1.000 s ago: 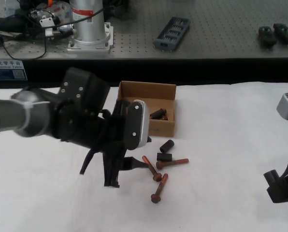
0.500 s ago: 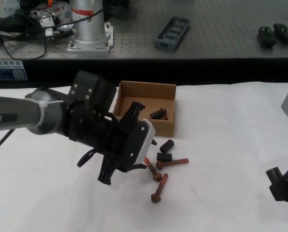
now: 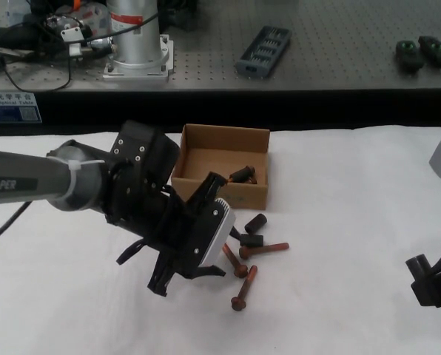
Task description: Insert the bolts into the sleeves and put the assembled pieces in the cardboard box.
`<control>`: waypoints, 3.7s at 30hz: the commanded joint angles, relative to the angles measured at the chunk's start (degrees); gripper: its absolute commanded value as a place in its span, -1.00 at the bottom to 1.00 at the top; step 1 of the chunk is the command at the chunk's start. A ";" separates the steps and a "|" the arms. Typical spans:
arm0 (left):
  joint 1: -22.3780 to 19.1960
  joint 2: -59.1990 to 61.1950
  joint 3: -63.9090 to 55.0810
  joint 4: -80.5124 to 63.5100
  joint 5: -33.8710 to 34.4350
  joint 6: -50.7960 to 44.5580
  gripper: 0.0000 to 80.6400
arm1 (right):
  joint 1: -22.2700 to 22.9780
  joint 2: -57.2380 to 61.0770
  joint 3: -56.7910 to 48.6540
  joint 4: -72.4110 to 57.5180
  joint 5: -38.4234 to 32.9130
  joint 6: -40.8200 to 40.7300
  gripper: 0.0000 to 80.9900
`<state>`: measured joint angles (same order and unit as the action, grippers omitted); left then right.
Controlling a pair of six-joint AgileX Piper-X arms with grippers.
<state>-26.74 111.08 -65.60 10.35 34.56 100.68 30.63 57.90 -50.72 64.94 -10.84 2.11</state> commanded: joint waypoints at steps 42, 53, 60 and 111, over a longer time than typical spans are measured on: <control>-2.82 8.94 -7.03 11.10 4.41 1.98 -0.41 | -0.33 -0.88 -0.15 -2.14 0.01 -0.88 -0.93; -3.26 9.71 -7.72 11.10 2.96 0.87 -0.75 | -0.33 -0.87 -0.15 -2.30 0.01 -0.88 -0.93; -3.26 9.71 -7.72 11.98 1.77 -0.06 -0.96 | -0.33 -1.04 -0.15 -2.28 0.01 -0.88 -0.93; -14.32 -26.90 -7.72 22.20 -31.84 -98.85 -0.99 | -0.33 -7.97 0.99 -13.28 -13.17 5.19 -0.93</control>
<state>-41.22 84.85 -72.92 31.46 3.59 -0.93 30.63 49.76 -49.64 53.13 -22.00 5.81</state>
